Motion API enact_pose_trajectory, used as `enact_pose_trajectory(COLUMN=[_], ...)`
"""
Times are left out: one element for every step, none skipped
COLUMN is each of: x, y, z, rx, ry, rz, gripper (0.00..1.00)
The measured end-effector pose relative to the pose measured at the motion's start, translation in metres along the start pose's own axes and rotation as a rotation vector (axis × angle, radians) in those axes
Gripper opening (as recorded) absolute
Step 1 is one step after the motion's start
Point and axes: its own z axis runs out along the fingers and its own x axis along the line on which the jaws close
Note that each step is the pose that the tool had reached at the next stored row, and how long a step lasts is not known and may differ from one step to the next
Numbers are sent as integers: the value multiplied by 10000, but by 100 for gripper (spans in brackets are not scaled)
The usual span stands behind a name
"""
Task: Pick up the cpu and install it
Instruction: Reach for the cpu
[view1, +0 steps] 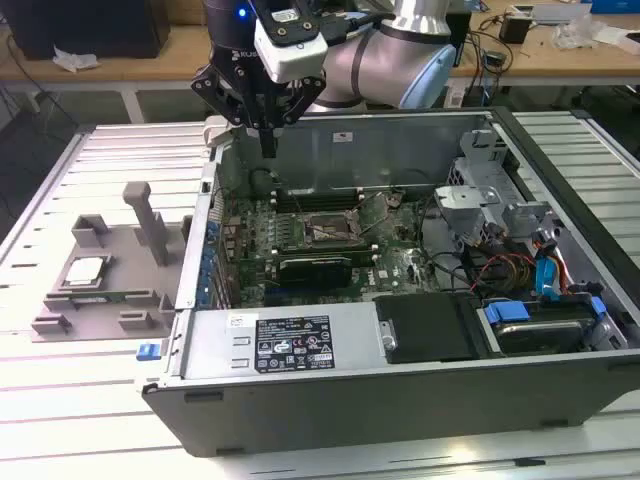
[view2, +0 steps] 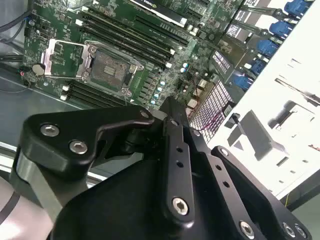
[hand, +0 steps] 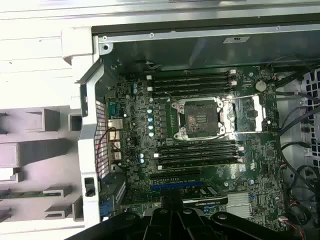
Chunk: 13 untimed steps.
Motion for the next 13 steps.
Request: enact_pose_trajectory(x=[0,0,0,0,0,0,0,0,1,6,11,22,40], y=[1,1,2,2,3,3,3,3,4,4,3,2,1], z=[0,0,0,0,0,0,0,0,0,0,1,0,-1], rx=[0,2,3,3,4,4,4,5,5,5,4,4,4], ry=[0,1,0,0,0,0,0,0,0,-1,-2,-1,-1], rz=[0,0,0,0,0,0,0,0,1,3,2,0,1], gripper=[11,11,11,11,11,11,11,11,11,11,11,11,11])
